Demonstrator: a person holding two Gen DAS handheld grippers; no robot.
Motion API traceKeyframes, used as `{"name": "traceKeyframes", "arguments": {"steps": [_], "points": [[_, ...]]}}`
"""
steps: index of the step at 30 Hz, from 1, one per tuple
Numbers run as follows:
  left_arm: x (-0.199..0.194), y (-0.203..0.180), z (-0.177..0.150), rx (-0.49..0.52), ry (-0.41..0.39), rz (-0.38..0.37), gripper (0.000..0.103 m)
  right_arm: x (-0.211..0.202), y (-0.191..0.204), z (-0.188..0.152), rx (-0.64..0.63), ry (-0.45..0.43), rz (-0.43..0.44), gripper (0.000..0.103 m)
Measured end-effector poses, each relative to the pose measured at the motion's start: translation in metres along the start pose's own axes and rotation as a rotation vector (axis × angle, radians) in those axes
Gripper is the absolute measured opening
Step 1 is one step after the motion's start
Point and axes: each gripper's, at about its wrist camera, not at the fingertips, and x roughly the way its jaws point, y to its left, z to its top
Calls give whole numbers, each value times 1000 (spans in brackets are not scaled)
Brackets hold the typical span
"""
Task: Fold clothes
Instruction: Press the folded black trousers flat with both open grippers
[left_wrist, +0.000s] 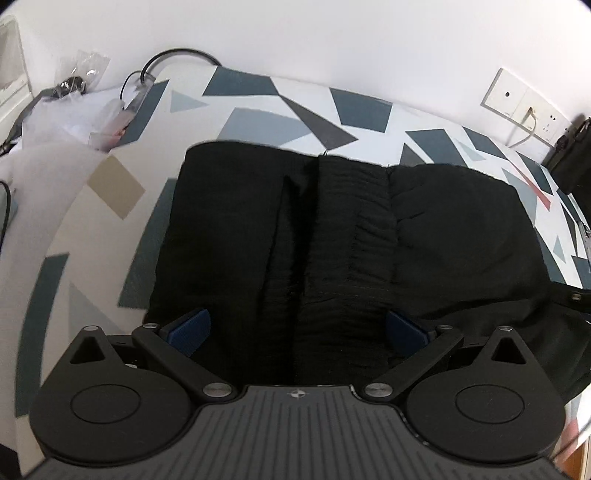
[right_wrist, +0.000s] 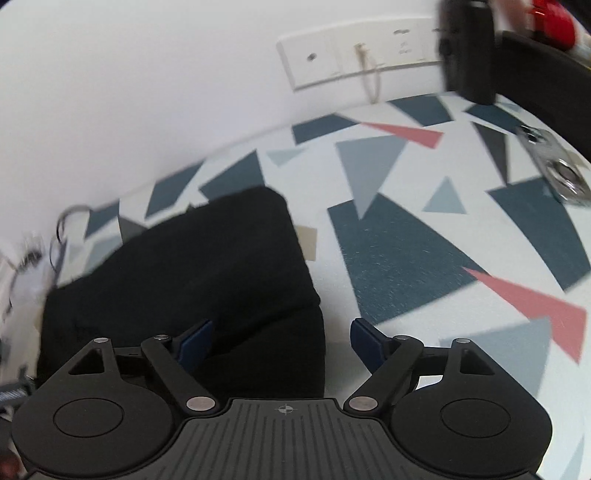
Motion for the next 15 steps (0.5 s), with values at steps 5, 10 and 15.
{"name": "traceKeyframes", "arguments": {"steps": [5,10,15], "points": [[-7,23,13,-58,-40,-56,103,32,21,12,-102,75,1,88],[15,54,19,-90,26,-96,103,52,30,15,-144,175,4,100],[34,81,11,-197,67,-176,103,56,30,13,-187,196,21,102]]}}
